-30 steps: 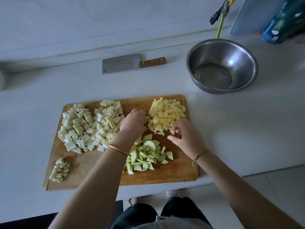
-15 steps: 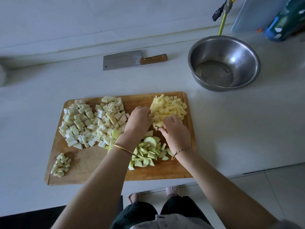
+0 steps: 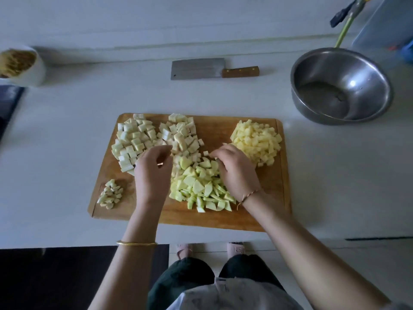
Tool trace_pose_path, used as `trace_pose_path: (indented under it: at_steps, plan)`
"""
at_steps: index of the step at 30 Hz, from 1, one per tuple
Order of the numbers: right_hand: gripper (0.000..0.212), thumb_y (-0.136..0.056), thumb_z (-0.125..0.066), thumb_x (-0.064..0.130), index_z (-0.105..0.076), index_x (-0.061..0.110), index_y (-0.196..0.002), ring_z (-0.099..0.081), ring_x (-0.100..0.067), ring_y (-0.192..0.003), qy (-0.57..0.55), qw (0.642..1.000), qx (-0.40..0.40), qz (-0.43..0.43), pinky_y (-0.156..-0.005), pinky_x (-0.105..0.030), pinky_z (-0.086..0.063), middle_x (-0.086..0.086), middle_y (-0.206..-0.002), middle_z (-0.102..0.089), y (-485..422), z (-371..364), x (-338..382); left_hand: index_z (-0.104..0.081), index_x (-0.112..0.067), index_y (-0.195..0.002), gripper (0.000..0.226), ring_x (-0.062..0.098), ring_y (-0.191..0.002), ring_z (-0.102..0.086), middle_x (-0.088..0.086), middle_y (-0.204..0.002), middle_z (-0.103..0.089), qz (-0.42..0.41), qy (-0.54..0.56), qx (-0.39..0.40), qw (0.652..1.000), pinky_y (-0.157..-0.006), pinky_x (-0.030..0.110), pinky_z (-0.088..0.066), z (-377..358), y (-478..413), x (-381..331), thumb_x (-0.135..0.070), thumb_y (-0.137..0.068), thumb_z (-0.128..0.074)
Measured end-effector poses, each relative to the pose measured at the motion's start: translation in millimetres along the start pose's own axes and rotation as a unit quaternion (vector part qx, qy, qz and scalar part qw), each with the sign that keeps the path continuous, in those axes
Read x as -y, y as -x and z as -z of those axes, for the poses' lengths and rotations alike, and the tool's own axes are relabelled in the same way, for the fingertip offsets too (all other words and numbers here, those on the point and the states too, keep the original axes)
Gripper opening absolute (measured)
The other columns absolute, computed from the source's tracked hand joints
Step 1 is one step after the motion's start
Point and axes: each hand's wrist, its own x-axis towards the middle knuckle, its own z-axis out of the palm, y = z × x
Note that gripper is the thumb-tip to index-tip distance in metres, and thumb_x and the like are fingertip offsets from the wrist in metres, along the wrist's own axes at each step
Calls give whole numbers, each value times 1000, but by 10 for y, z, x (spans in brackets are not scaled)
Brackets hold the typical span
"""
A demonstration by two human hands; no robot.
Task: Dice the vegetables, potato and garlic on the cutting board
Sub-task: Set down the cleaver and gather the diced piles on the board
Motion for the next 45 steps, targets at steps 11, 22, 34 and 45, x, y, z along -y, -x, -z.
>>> trace_pose_path:
  at_steps: [11, 22, 34, 45]
  plan:
    - [20, -96, -48, 19, -66, 10, -101, -51, -23, -105, 86, 985, 142, -51, -84, -33, -48, -5, -108, -58, -114, -257, 163, -48, -7, -110, 28, 29, -101, -46, 7, -106, -45, 122, -51, 70, 989, -91, 41, -42, -198, 476, 282, -24, -91, -60]
    - [10, -90, -63, 17, -72, 15, -93, -59, -21, -91, 53, 995, 76, -30, -76, -32, -50, -1, -96, -65, -184, -188, 280, -52, -10, -109, 22, 20, -95, -50, 3, -106, -45, 97, -3, 96, 991, -84, 28, -44, -214, 486, 321, -13, -89, -62]
    - [16, -80, -74, 21, -60, 14, -85, -50, -15, -85, 36, 989, 136, -32, -68, -24, -39, 5, -88, -51, -315, -310, 374, -50, -10, -100, 13, 20, -92, -49, 3, -102, -48, 82, 2, 56, 995, -81, 29, -47, -181, 483, 400, -13, -91, -60]
    - [21, -83, -55, 5, -73, 12, -90, -60, -24, -97, 25, 995, 90, 20, -85, -37, -50, 0, -92, -70, 36, -7, -7, -50, -8, -122, 28, 23, -111, -43, 5, -115, -48, 72, 27, 10, 997, -95, 36, -41, -383, 663, 359, -12, -95, -51]
